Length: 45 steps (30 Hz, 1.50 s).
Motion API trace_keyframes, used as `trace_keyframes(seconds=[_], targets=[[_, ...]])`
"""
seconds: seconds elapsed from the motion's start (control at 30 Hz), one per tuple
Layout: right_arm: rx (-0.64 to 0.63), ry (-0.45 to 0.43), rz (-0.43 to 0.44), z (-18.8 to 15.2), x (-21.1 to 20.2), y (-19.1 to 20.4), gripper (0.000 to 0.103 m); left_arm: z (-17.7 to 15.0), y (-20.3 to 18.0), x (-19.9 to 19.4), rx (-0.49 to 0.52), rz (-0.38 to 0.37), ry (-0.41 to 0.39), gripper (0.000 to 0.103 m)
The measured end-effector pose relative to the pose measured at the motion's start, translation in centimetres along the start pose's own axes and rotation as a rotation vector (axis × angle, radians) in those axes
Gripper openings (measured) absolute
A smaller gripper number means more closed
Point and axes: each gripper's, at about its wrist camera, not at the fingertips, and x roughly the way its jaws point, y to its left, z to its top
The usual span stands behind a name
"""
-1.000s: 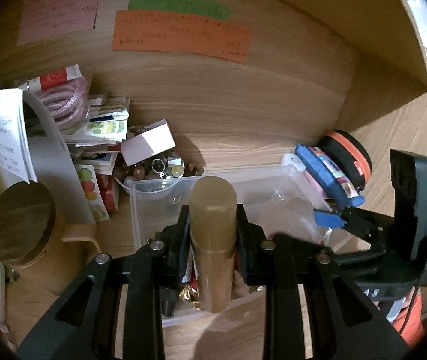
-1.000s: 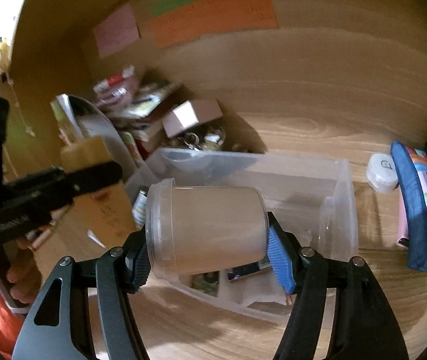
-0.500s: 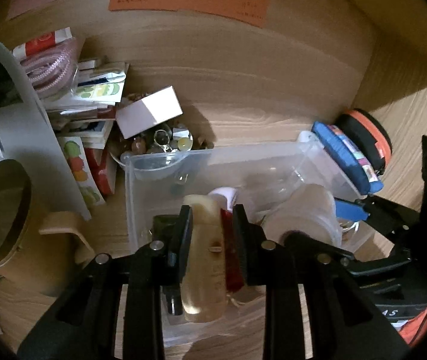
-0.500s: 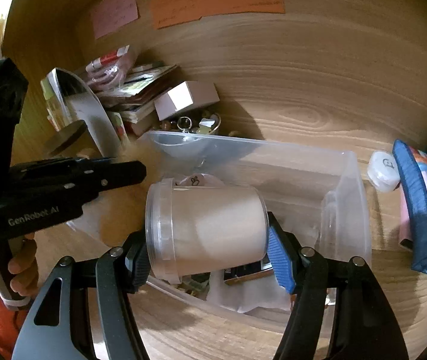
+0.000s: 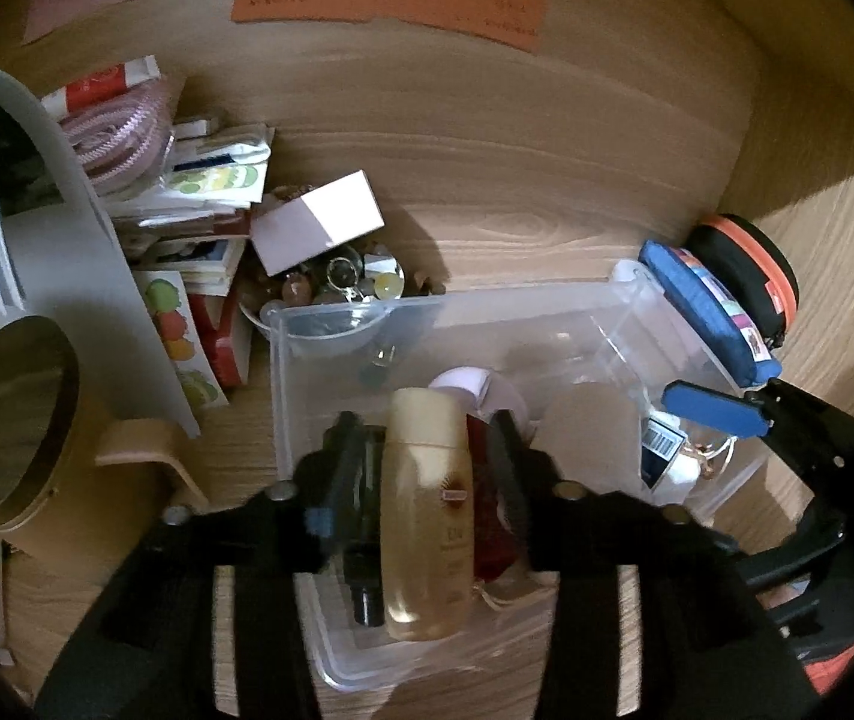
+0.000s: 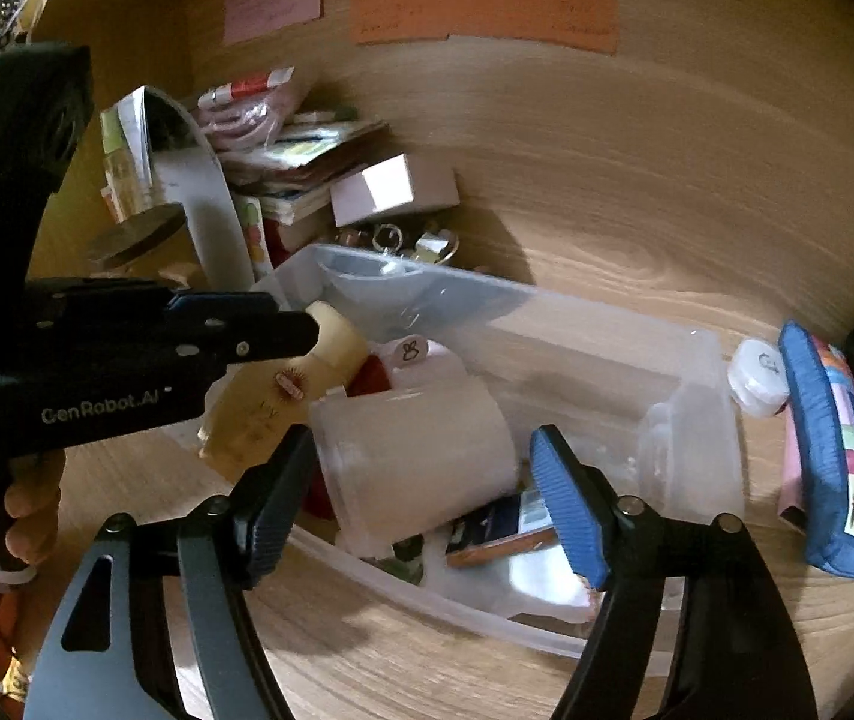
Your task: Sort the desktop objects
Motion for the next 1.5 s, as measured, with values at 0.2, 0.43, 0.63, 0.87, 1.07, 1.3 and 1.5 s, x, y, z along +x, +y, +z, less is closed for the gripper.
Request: trace_keyframes(seconds=[0.2,0.43,0.63,0.87,1.07,1.3,1.5], targets=[[0.052,-0.024,-0.011,0.3,-0.6,-1.1,0.081,0.1,0.0,-0.7,0.005,0.018,-0.035,0.067],[0.128,-0.004,0.003,0.6,-0.5,-2.7,0.086,0.3,0.6,-0.8,-0.019,0.061,-0.035,0.092],[0.184,-0.028,0.022,1.0,-1.6,-3.8,0.087,0.5,0.8,-2.1,-0.035,0.086,-0.036,0.093],[0.187,-0.036,0.017,1.5,-3.8,-3.4,0.087,0.2,0.0,-5.5,-0.023,0.137,-0.1,0.096],[0.172,-0.082,-0.003,1.1,-7.2,-1.7,0.087,-0.7,-1.9,-8.5,0.017,0.179,-0.151,0.098],[0.149,-0.153,-0.065,-0.2,-11.3,0.2,0.088,-2.2,-3.0,-11.5,-0.005,0.164,-0.176,0.099],[0.173,-0.226,-0.129,-2.3,-14.3,1.4,0.102,-3.8,-3.8,-13.0,-0.013,0.181,-0.2,0.099]])
